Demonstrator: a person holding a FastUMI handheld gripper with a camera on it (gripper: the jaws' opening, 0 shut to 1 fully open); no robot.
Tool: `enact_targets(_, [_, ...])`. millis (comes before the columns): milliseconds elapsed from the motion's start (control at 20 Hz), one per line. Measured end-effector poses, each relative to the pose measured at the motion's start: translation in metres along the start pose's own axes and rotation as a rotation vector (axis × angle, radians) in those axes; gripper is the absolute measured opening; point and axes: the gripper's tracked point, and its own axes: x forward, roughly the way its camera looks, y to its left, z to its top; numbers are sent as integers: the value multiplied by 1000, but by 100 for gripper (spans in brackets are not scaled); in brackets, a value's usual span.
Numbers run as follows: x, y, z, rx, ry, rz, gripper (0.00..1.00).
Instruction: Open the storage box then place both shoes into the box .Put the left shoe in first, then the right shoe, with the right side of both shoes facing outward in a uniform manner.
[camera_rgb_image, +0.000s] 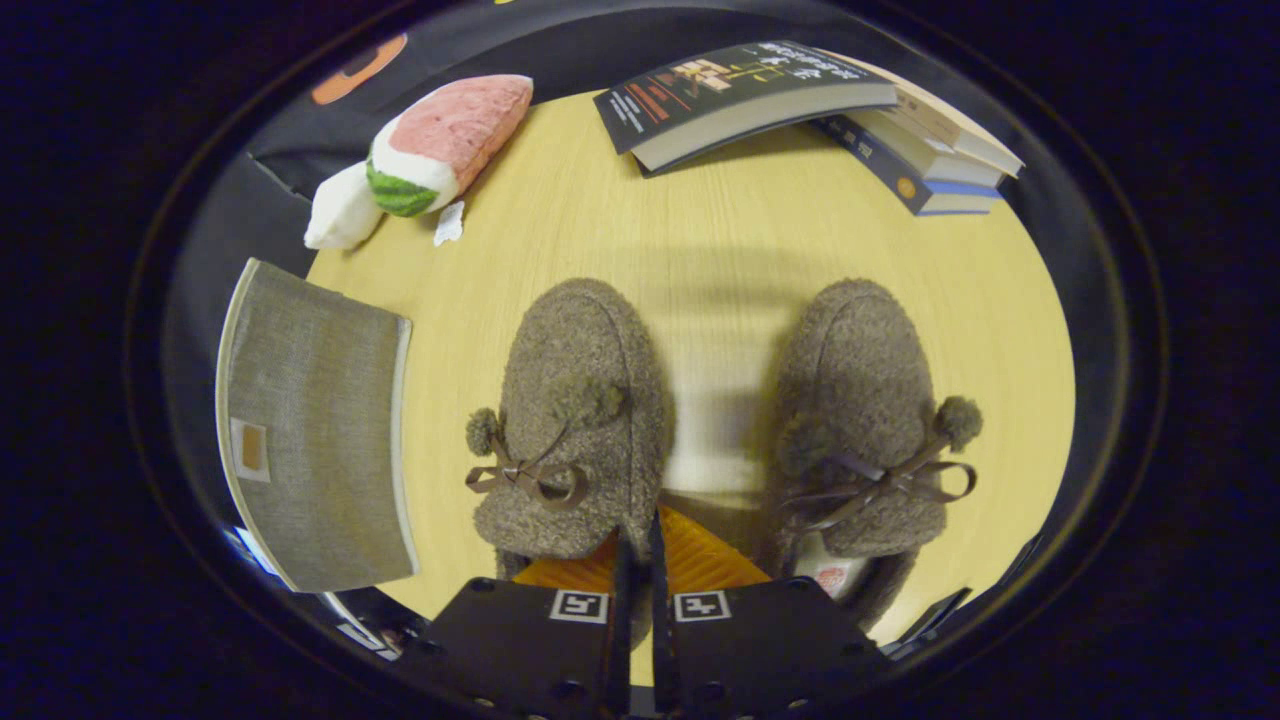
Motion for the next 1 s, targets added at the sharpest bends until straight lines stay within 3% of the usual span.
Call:
enact_targets(100, [-1, -1, 1, 13, 7, 27, 9])
enact_targets(200, [0, -2, -3, 36, 9, 60, 0])
enact_targets(400, [-17, -4, -14, 58, 22, 73, 1])
enact_targets(800, [-96, 20, -15, 35, -69, 138, 0])
enact_targets(1000, [-146, 60, -6, -19, -120, 154, 0])
